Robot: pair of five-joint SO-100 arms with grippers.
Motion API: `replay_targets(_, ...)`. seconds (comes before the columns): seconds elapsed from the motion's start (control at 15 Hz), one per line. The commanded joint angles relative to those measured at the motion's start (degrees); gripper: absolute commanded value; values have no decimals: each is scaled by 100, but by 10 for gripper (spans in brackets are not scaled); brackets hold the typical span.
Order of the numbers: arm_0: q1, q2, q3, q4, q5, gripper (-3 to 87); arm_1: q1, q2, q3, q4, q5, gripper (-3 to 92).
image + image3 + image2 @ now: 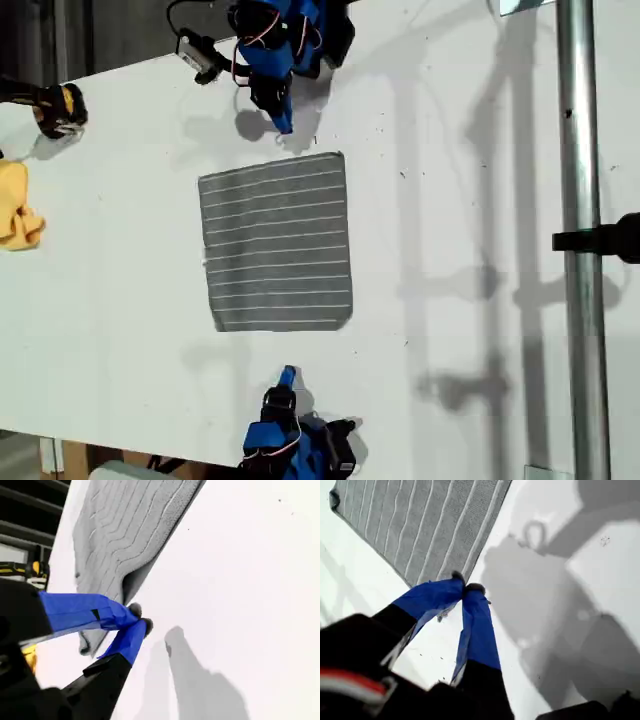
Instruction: Grasp corners of a towel and fold twice.
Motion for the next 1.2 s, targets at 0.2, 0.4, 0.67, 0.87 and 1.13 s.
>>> replay_targets(0.2, -26, 35, -9, -18, -1916, -15, -1406, 70, -396, -844, 123, -2)
replay_targets(0.4, -26, 35, -9, -18, -1916, -15, -1459, 70, -483, -853, 123, -2)
replay_targets(0.67, -44, 35, -9, -26, -1890, -15, -1687, -677, -1573, -870, 0, -2)
replay_targets(0.87, -44, 35, -9, -35, -1881, -15, -1934, -2707, -2979, -1310, -378, -2)
replay_targets(1.13, -35, 35, -9, -35, -1890, -15, -2171, -4966, -4904, -949, -756, -2)
